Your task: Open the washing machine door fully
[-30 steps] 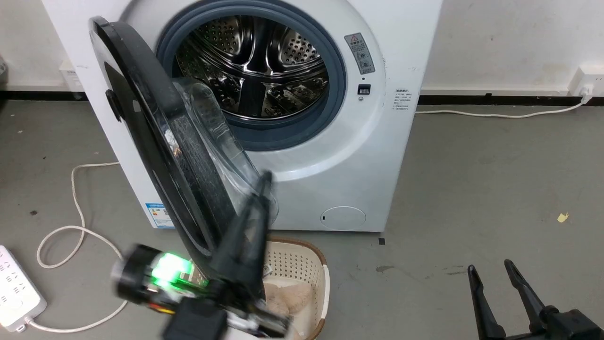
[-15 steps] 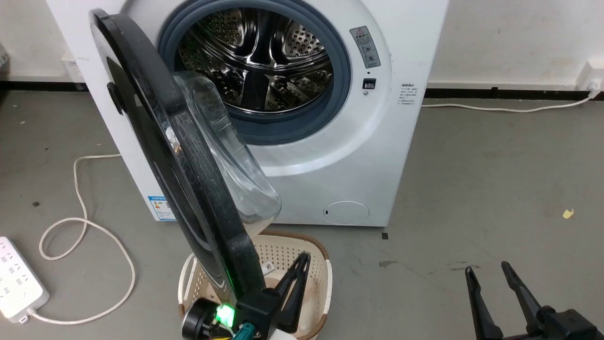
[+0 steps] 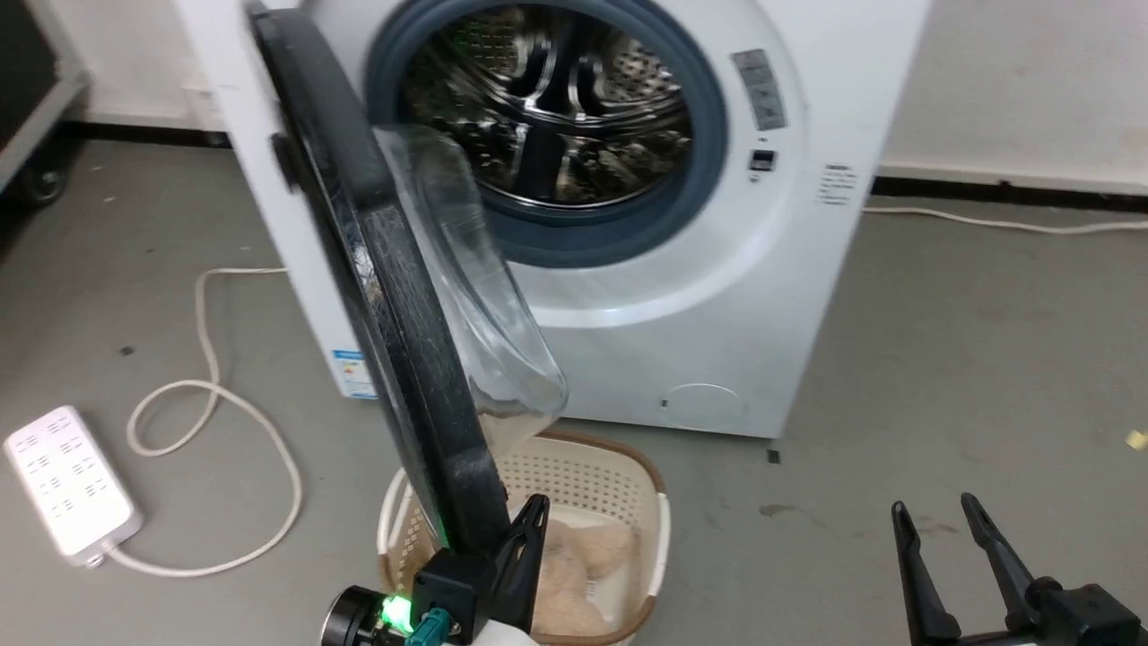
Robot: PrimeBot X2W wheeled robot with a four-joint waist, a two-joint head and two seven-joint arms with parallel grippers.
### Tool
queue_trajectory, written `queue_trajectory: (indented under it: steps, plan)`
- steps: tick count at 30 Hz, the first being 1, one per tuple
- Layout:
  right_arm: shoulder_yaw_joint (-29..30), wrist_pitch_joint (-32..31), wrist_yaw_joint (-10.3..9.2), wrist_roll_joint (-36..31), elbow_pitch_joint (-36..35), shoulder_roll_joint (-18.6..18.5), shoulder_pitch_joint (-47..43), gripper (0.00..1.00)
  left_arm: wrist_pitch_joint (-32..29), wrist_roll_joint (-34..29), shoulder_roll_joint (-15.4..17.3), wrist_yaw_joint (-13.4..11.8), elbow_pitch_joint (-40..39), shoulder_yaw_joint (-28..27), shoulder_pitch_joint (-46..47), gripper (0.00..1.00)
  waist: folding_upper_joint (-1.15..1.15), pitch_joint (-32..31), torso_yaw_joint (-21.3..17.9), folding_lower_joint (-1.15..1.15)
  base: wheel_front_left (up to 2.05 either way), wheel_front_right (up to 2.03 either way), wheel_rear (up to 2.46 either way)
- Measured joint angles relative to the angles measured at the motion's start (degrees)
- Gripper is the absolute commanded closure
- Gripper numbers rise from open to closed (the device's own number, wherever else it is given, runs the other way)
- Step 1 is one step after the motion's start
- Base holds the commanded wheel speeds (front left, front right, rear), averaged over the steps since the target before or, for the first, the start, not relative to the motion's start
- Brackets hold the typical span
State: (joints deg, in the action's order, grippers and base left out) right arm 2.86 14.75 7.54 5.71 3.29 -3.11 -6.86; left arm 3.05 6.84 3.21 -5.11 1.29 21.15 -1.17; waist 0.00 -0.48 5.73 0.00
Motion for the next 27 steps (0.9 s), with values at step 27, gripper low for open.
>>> queue_trajectory:
  steps: [27]
  plan:
    - [-2.0, -1.0, 0.0, -3.4, -1.7, 0.1, 2.2, 0.0, -3.6, 6.1, 14.9, -1.4, -2.0, -16.8, 2.1, 1.0, 0.0, 7.1, 13.8, 0.0, 0.0, 0.0, 0.0]
